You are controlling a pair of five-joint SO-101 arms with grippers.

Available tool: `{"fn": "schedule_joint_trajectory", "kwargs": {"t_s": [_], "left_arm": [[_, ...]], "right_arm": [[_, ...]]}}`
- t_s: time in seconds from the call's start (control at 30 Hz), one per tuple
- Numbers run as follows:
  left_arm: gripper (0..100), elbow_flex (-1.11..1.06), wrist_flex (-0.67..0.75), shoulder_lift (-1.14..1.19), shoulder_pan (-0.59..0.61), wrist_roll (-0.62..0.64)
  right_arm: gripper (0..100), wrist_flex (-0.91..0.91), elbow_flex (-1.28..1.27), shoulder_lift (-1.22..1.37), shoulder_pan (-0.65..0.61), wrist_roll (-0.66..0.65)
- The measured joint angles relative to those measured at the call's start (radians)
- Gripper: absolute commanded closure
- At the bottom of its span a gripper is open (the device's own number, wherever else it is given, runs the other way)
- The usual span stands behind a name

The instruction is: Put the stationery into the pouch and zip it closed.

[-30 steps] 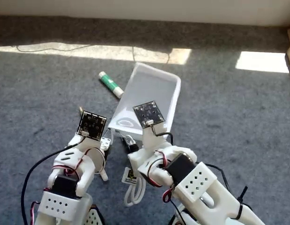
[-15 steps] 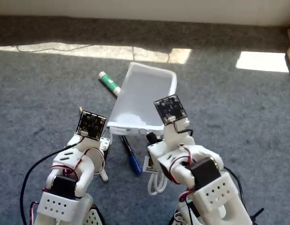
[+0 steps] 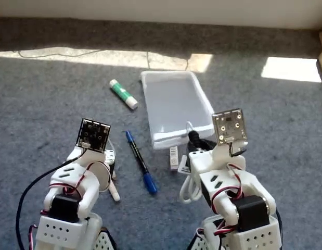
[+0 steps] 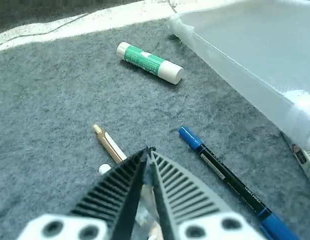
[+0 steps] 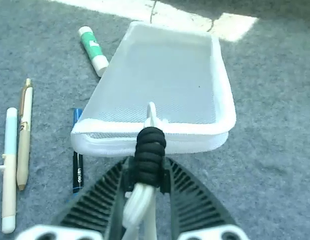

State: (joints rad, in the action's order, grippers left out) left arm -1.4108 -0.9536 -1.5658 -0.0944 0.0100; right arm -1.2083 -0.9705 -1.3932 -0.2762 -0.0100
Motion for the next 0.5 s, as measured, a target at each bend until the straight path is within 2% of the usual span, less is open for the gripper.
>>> {"fn": "schedule_joint_trajectory", "kwargs": {"t_s": [0.2, 0.4, 0.5], "left_arm": [[97, 0.026, -0.003, -0.002, -0.037, 0.0], [76, 0.051, -0.003, 0.0, -0.163, 0.0], [74, 0.075, -0.003, 0.0, -0.201, 0.034]], "right_arm": [[99.3, 0.0, 0.0, -0.025, 0.043, -0.046], [99.3, 0.0, 0.0, -0.031, 0.002, -0.048], [99.3, 0.0, 0.0, -0.031, -0.049, -0.048]]}}
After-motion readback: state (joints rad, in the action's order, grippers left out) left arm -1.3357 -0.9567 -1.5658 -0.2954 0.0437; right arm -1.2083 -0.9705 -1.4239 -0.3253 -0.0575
